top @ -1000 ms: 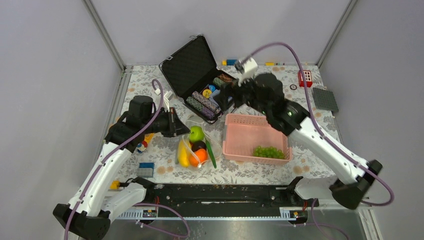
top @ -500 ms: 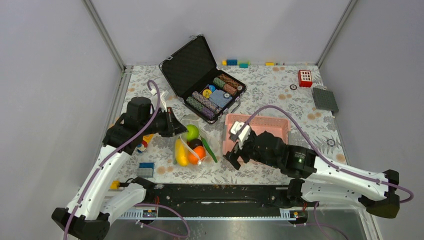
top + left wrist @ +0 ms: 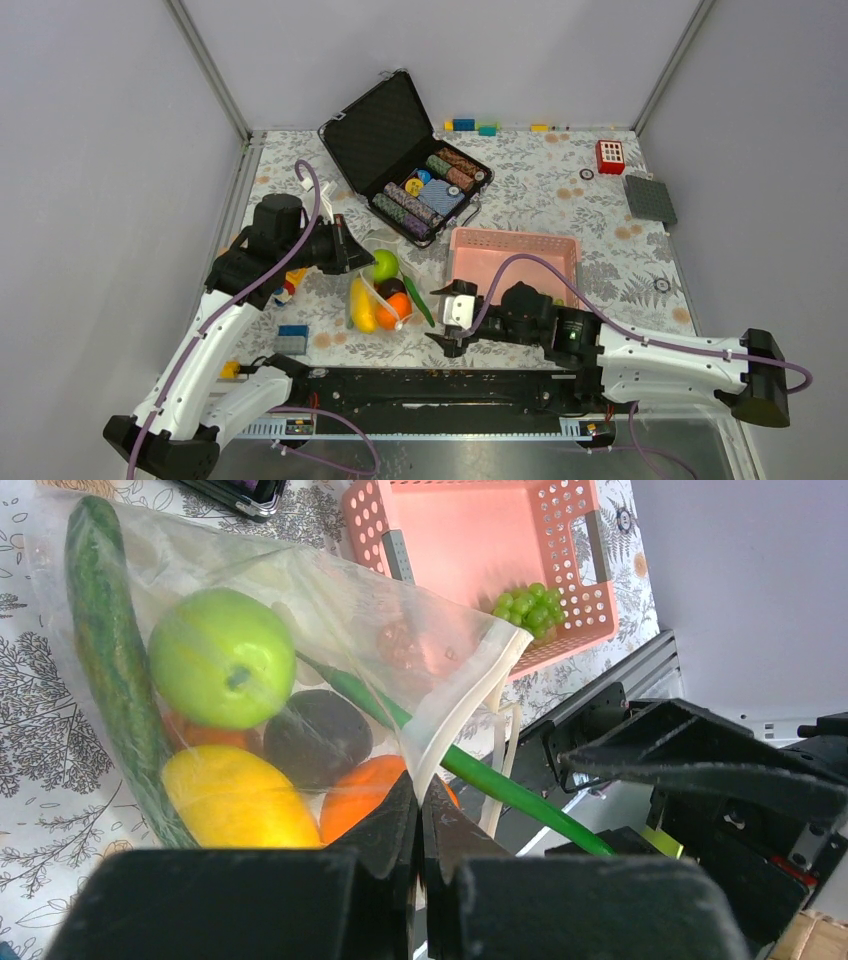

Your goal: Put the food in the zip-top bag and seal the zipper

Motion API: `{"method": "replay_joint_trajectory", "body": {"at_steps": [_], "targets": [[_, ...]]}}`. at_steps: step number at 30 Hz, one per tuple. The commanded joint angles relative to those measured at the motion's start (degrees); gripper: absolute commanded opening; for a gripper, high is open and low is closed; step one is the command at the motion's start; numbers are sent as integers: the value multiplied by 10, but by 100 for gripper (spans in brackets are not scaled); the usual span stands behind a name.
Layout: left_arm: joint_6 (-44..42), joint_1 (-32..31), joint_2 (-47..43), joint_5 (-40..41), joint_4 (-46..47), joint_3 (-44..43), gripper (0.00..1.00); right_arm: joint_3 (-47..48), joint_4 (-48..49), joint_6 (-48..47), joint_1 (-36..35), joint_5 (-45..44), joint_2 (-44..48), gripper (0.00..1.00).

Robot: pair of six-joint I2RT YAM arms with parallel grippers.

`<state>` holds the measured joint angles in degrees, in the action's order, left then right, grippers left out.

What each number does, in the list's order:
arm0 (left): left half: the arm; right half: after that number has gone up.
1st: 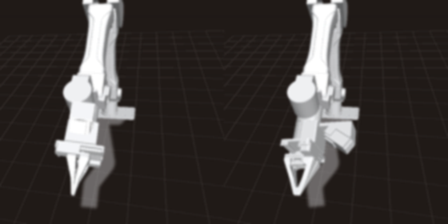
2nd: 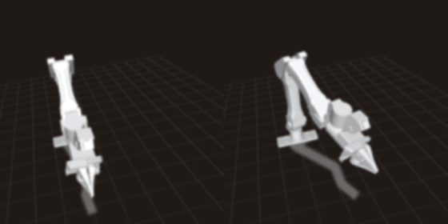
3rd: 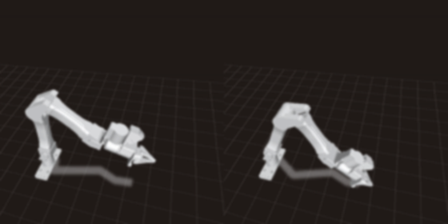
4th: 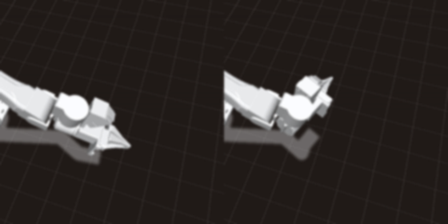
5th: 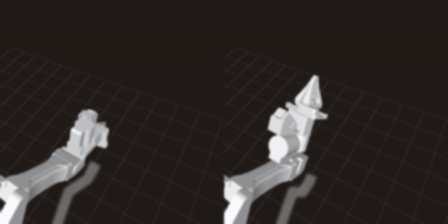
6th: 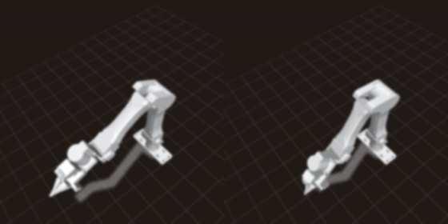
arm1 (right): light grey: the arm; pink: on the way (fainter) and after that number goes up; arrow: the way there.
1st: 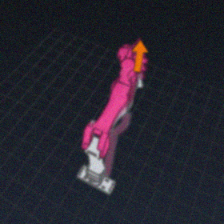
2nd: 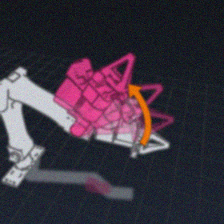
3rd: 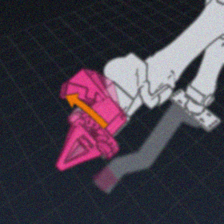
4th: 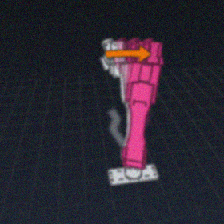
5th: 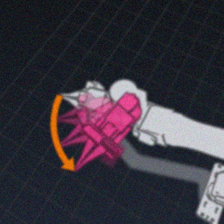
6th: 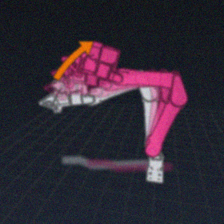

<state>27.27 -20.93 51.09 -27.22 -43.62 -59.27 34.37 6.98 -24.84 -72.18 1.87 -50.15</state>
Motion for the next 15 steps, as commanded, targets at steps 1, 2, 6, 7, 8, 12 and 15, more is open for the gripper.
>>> {"method": "replay_joint_trajectory", "body": {"at_steps": [1,2,6,7,8,12,15], "targets": [[2,3,-6,-23,36,-17,0,40,84,-39,-4,81,-31,77],[2,3,-5,-24,36,-17,0,38,91,-37,-4,91,-34,74],[1,3,-7,-25,36,-16,0,39,88,-25,-5,86,-38,44],[1,3,-7,-24,36,-16,0,41,81,-20,-5,77,-38,30],[0,3,-8,-25,36,-16,0,39,79,-14,-5,71,-36,22],[0,3,-7,-27,36,-16,0,21,105,2,-5,78,-16,10],[1,3,-6,-29,36,-16,0,13,123,12,-4,78,-3,0]]}}
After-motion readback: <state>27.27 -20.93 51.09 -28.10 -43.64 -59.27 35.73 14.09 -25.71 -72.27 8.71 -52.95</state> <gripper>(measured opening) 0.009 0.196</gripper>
